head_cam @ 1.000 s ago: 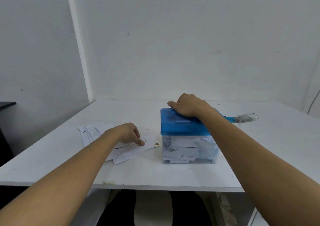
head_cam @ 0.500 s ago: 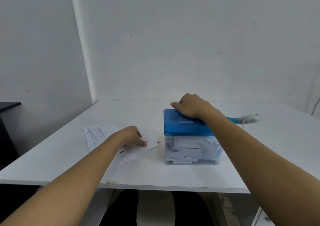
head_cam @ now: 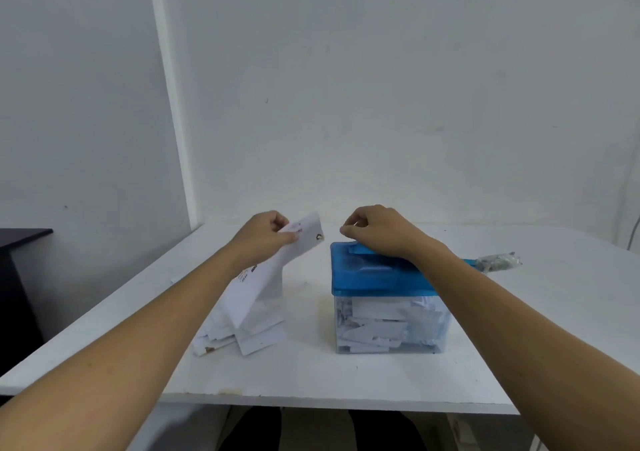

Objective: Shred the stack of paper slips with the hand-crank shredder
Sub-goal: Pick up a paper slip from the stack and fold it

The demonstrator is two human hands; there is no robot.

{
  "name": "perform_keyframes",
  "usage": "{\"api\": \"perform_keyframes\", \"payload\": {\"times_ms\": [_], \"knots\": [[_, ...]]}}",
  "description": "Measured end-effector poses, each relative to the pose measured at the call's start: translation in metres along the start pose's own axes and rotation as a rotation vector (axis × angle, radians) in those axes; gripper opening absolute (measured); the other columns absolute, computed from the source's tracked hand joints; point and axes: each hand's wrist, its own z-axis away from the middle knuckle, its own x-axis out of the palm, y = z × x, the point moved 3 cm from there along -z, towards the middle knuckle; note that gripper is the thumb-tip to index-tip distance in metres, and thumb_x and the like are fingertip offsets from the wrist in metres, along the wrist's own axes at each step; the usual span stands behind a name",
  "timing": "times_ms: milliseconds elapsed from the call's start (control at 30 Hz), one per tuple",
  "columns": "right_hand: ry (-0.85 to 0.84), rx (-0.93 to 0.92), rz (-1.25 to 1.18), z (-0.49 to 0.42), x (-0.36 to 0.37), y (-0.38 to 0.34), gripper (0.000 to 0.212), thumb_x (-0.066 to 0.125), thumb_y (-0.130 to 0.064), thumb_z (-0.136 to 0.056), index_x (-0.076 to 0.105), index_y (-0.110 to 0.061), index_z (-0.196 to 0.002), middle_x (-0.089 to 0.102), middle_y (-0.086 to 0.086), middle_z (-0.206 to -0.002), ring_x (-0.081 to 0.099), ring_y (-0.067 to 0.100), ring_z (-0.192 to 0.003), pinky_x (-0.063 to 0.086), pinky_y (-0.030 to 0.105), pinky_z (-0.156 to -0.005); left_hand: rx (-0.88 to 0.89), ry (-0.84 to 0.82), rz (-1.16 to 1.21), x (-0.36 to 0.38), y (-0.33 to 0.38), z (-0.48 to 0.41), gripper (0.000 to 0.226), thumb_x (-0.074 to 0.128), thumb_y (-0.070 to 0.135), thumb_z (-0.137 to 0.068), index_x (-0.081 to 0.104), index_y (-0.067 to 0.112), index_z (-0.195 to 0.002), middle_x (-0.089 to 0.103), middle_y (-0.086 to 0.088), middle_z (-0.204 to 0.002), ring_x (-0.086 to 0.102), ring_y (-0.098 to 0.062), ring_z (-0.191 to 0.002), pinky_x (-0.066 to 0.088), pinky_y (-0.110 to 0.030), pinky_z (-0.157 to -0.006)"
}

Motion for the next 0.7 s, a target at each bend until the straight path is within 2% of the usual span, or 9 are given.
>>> {"api": "perform_keyframes", "payload": {"times_ms": [67, 200, 267, 333, 433, 500, 567, 633, 700], "knots": [[0.026, -0.044, -0.113, 0.002, -0.004, -0.009, 0.036, 0.061, -0.046, -0.094, 0.065, -0.022, -0.121, 0.064, -0.008, -0.117, 0.058, 0.011, -0.104, 0.041, 0.027, -0.084, 0.048, 0.063, 0.126, -0.010, 0.020, 0.000, 0.018, 0.071, 0.031, -0.092, 0.063, 0.016, -0.098, 0.064, 0.000, -0.090, 0.054, -0.014, -0.076, 0.039, -0.024, -0.064], [-0.027, -0.063, -0.516, 0.002, -0.006, -0.040, 0.044, 0.062, -0.050, -0.094, 0.064, -0.019, -0.124, 0.071, -0.006, -0.114, 0.068, 0.011, -0.101, 0.055, 0.035, -0.095, 0.062, 0.126, 0.380, -0.024, 0.063, 0.005, 0.018, 0.066, 0.035, -0.095, 0.066, 0.018, -0.102, 0.069, 0.001, -0.096, 0.062, -0.017, -0.078, 0.045, -0.026, -0.068], [-0.051, -0.047, -0.728, 0.001, -0.006, -0.051, 0.039, 0.063, -0.047, -0.095, 0.066, -0.017, -0.120, 0.074, -0.004, -0.110, 0.072, 0.014, -0.098, 0.058, 0.035, -0.092, 0.038, 0.108, 0.519, -0.026, 0.078, 0.008, 0.023, 0.065, 0.038, -0.095, 0.068, 0.020, -0.109, 0.074, -0.002, -0.101, 0.066, -0.021, -0.079, 0.048, -0.029, -0.069], [-0.029, -0.025, -0.912, 0.000, -0.006, -0.055, 0.035, 0.067, -0.041, -0.094, 0.068, -0.013, -0.115, 0.075, 0.000, -0.109, 0.074, 0.018, -0.095, 0.059, 0.030, -0.083, 0.032, 0.098, 0.593, -0.024, 0.087, 0.010, 0.025, 0.064, 0.038, -0.096, 0.068, 0.020, -0.112, 0.075, -0.002, -0.102, 0.069, -0.021, -0.077, 0.051, -0.030, -0.067], [0.054, -0.004, -1.035, -0.001, -0.008, -0.053, 0.023, 0.072, -0.031, -0.092, 0.069, -0.011, -0.103, 0.075, 0.006, -0.111, 0.073, 0.020, -0.089, 0.059, 0.030, -0.080, 0.039, 0.096, 0.631, -0.021, 0.099, 0.007, 0.022, 0.061, 0.036, -0.099, 0.064, 0.019, -0.113, 0.074, -0.001, -0.100, 0.070, -0.020, -0.078, 0.055, -0.030, -0.066], [0.071, 0.003, -1.111, -0.001, -0.009, -0.051, 0.020, 0.072, -0.026, -0.092, 0.070, -0.010, -0.103, 0.075, 0.007, -0.110, 0.072, 0.021, -0.090, 0.060, 0.034, -0.086, 0.038, 0.092, 0.648, -0.015, 0.103, 0.004, 0.025, 0.055, 0.036, -0.102, 0.060, 0.018, -0.120, 0.073, -0.002, -0.107, 0.071, -0.023, -0.091, 0.058, -0.039, -0.081], [0.044, 0.000, -1.203, 0.001, -0.009, -0.052, 0.025, 0.069, -0.023, -0.095, 0.069, -0.006, -0.113, 0.076, 0.007, -0.106, 0.072, 0.022, -0.089, 0.059, 0.033, -0.080, 0.049, 0.097, 0.587, -0.008, 0.103, 0.003, 0.028, 0.049, 0.038, -0.105, 0.057, 0.019, -0.123, 0.071, -0.004, -0.112, 0.069, -0.024, -0.099, 0.056, -0.043, -0.091], [0.042, 0.011, -1.240, 0.002, -0.009, -0.053, 0.027, 0.068, -0.020, -0.095, 0.068, -0.004, -0.117, 0.076, 0.008, -0.105, 0.072, 0.022, -0.086, 0.058, 0.031, -0.071, 0.066, 0.104, 0.506, -0.001, 0.104, 0.003, 0.032, 0.044, 0.044, -0.105, 0.057, 0.019, -0.121, 0.071, -0.004, -0.110, 0.068, -0.023, -0.100, 0.054, -0.041, -0.092], [0.081, 0.038, -1.250, 0.002, -0.011, -0.052, 0.021, 0.067, -0.017, -0.095, 0.069, -0.005, -0.112, 0.077, 0.008, -0.103, 0.072, 0.022, -0.084, 0.058, 0.030, -0.067, 0.082, 0.096, 0.427, 0.003, 0.105, 0.004, 0.040, 0.040, 0.052, -0.104, 0.058, 0.020, -0.118, 0.070, -0.002, -0.108, 0.067, -0.020, -0.098, 0.052, -0.037, -0.088]]}}
